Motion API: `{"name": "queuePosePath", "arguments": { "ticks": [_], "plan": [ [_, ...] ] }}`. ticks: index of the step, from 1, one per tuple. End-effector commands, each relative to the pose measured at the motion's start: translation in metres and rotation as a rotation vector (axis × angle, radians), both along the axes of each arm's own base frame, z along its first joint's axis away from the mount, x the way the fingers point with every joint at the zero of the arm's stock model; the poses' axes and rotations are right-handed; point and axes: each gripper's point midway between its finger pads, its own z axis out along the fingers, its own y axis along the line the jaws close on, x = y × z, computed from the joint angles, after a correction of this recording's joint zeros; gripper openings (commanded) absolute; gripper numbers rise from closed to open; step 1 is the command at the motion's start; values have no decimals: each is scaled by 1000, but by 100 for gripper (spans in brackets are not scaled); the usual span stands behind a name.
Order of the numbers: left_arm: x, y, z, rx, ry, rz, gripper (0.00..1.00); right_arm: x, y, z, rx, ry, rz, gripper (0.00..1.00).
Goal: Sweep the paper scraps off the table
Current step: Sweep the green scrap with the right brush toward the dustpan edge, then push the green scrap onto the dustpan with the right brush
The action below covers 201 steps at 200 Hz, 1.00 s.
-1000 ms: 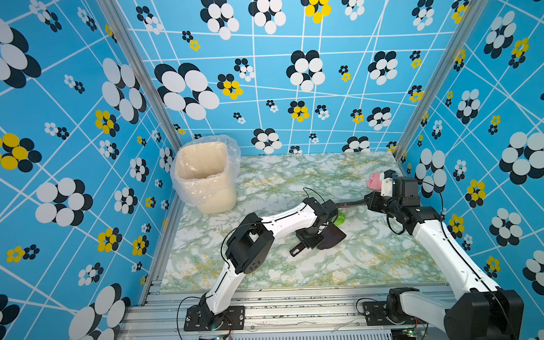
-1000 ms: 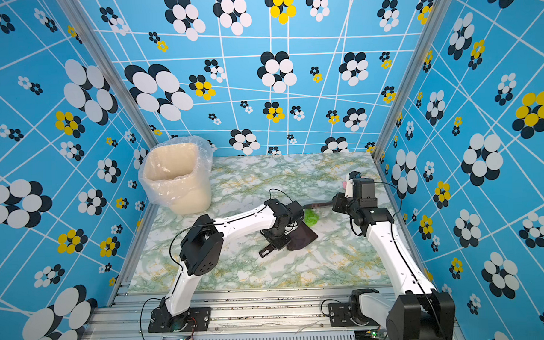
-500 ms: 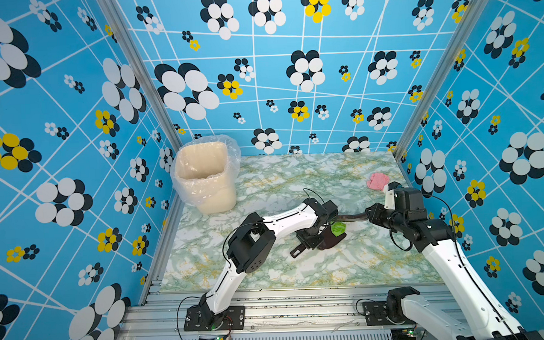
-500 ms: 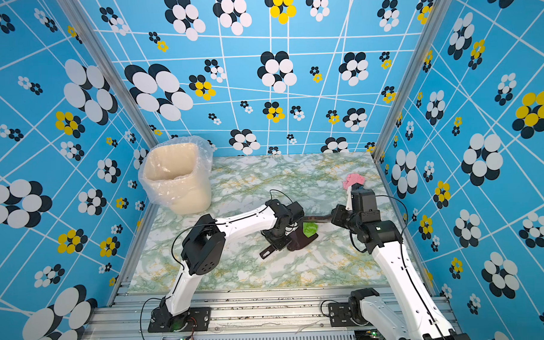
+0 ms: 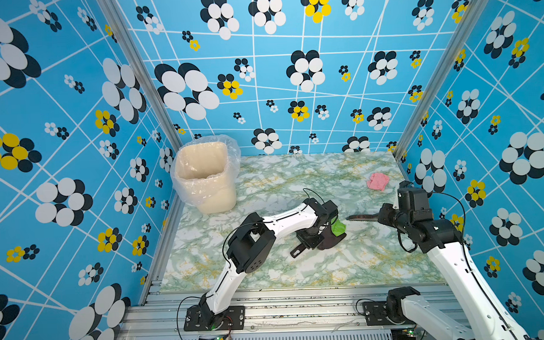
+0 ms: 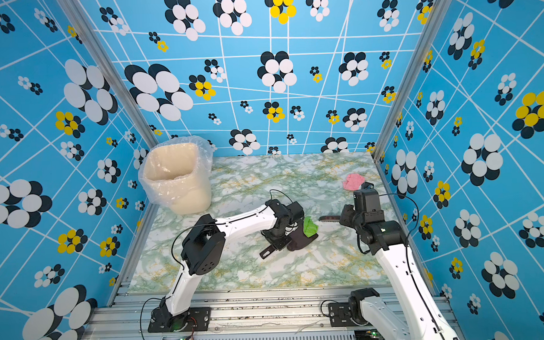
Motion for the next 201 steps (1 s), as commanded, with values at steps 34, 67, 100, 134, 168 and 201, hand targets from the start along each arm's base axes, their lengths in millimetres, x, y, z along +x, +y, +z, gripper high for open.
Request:
{"name": "queuePosePath", "arguments": {
  "ticks": [34,67,100,134,168,201],
  "plan": [
    [-5,-1,-6,14,12,7,0,0,34,-22,136,8,132,0],
    [-3,-1,-8,14,4,9,0,-12,44,-27,164,41,196,0],
    [3,-2,-7,4,-20,25,0,-24,54,-28,187,74,267,0],
    [10,-1,-5,-12,-29,53,0,-34,55,-27,169,113,305,0],
    [10,2,-3,-4,-31,49,0,-31,48,-6,143,16,277,0],
    [6,6,-3,5,-22,44,0,-14,23,37,119,-230,111,0]
  ]
}}
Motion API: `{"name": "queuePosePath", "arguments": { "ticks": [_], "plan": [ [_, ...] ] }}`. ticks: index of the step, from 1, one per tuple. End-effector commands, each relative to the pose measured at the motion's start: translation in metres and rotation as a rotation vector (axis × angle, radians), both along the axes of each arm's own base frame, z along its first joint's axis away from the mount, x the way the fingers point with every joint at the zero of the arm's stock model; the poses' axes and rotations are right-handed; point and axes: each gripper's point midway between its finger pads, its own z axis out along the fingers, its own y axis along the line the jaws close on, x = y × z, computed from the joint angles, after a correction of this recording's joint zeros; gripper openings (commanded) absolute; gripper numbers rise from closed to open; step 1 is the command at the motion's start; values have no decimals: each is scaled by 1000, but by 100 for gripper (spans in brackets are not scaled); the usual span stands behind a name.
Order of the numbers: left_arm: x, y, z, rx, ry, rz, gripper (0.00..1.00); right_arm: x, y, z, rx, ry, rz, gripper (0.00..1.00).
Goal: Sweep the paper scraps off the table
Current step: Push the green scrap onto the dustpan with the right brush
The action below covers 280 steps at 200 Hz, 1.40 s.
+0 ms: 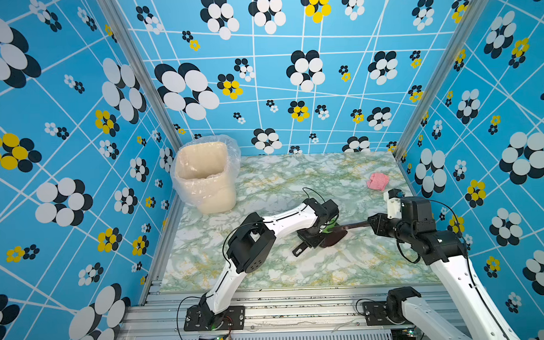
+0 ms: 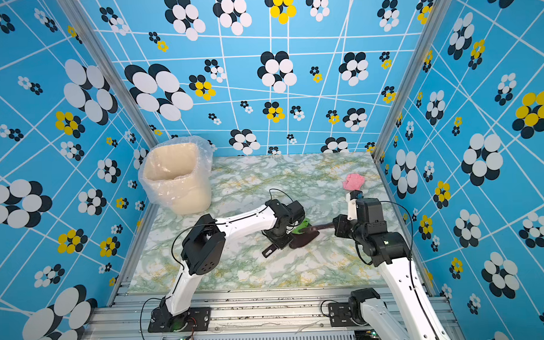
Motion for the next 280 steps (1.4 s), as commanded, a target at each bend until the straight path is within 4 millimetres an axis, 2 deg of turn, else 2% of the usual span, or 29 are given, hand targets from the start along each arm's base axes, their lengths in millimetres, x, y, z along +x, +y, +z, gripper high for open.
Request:
{"name": "queuePosePath", "arguments": {
  "ticks": [1,17,34,54,75,104,126,159,199,217,236,280],
  "plan": [
    [-2,13,-2,38,7,15,0,14,-18,37,5,-183,-137,0],
    [-2,14,-1,34,6,18,0,23,-28,50,5,-260,-205,0],
    [-2,13,0,30,2,20,0,35,-32,55,9,-295,-242,0],
    [-2,12,0,27,3,22,0,52,-27,46,20,-282,-233,0],
    [-1,12,0,25,2,25,0,70,-12,32,48,-254,-172,0],
    [-2,13,-1,27,2,25,0,80,5,10,87,-201,-91,0],
    [-2,14,-1,30,1,26,0,72,9,-5,61,-141,-52,0],
    [0,12,1,22,-9,28,0,46,15,-28,20,-23,38,0],
    [2,10,3,16,-19,29,0,18,24,-43,32,80,117,0],
    [4,10,4,13,-25,32,0,11,27,-41,45,82,141,0],
    [4,11,5,15,-28,33,0,10,22,-29,44,50,107,0],
    [9,17,18,6,-78,43,0,18,-8,5,27,-85,-98,0]
  ]
}}
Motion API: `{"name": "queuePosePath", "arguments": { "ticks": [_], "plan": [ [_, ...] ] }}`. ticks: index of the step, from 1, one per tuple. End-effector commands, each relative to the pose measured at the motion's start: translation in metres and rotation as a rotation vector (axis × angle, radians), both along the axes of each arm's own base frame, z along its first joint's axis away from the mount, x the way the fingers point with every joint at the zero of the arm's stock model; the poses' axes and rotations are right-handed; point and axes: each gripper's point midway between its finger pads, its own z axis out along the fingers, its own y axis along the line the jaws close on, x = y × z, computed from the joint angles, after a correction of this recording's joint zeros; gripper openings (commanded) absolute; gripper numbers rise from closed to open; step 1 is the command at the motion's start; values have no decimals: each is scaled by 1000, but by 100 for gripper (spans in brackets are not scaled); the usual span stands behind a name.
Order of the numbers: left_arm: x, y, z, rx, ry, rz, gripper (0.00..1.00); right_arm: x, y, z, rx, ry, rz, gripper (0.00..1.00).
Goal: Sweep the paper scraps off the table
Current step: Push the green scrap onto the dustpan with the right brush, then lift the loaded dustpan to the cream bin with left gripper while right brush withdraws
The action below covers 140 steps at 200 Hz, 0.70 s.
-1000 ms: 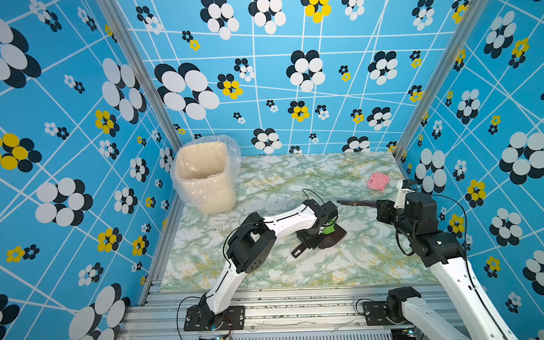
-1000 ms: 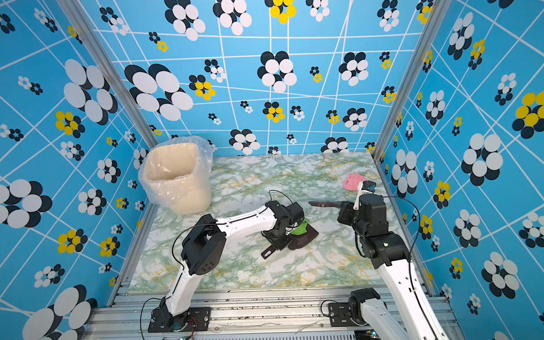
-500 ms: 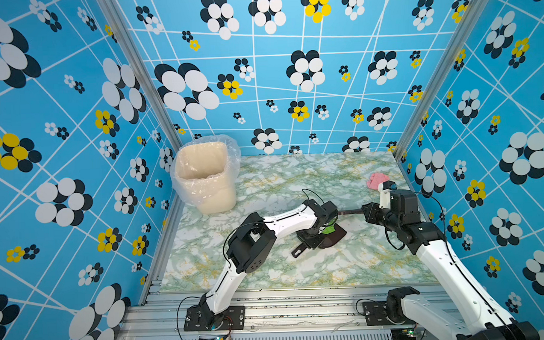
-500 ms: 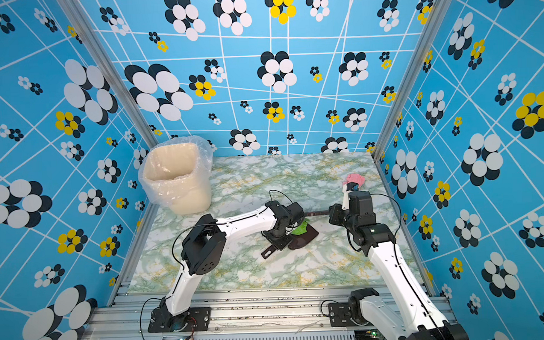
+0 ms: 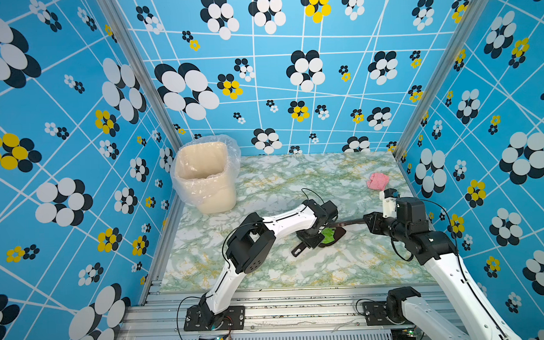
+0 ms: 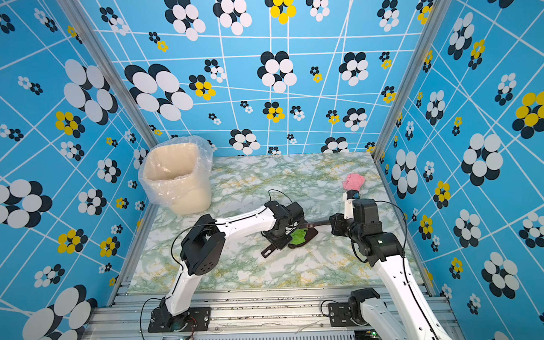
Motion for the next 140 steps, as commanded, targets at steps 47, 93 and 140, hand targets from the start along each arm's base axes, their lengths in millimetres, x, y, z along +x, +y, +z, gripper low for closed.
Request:
{"name": "queuePosePath", "arguments": {
  "ticks": [47,93,140],
  "plan": [
    [8,24,38,-11,-82,46,0,-3,-40,57,-7,-189,-256,0],
    [13,43,76,-15,-119,54,0,-19,-67,68,-30,-260,-394,0],
    [23,63,119,-54,-131,86,0,-18,-67,55,-39,-231,-397,0]
  ]
}}
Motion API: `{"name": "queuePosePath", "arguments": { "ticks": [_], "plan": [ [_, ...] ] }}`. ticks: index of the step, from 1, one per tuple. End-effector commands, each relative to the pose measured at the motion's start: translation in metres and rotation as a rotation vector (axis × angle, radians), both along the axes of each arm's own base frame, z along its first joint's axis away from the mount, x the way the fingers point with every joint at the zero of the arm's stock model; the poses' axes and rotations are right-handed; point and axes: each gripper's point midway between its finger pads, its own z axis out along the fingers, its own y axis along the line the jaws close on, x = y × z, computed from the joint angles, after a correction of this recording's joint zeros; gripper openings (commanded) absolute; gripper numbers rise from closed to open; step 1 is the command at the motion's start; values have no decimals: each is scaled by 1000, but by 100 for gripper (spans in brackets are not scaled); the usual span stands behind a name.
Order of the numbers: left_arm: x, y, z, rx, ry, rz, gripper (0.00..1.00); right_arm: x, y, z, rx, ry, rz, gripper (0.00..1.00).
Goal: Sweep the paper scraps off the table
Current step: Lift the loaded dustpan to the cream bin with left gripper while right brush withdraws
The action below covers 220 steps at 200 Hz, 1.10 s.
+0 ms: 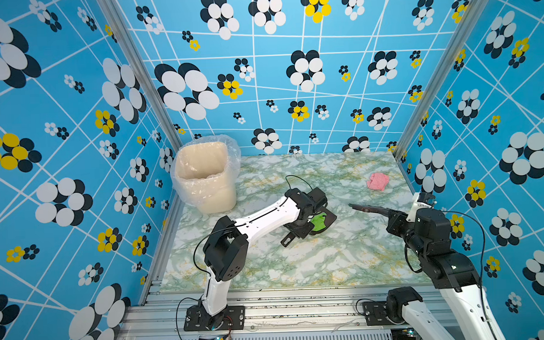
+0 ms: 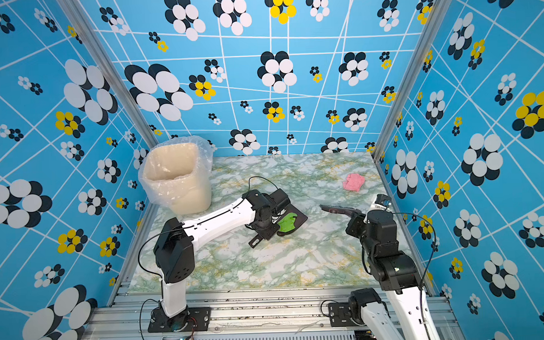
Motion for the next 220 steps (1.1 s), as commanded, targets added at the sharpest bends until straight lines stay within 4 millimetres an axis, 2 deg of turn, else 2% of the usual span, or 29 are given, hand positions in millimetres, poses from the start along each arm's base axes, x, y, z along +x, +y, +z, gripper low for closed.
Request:
{"name": "queuePosePath", "arguments": {
  "ticks": [1,102,144,190,220],
  "plan": [
    [6,16,37,-23,-22,12,0,1,-6,-1,3,-6,-40,0],
    [47,63,133,-144,-89,153,0,15,8,-17,30,15,26,0],
    [76,78,172,-222,-150,231,0,21,12,-24,36,28,45,0],
    [91,103,195,-280,-169,312,0,24,16,-28,53,36,59,0],
    [97,130,206,-303,-191,390,0,26,17,-31,58,41,62,0]
  ]
}}
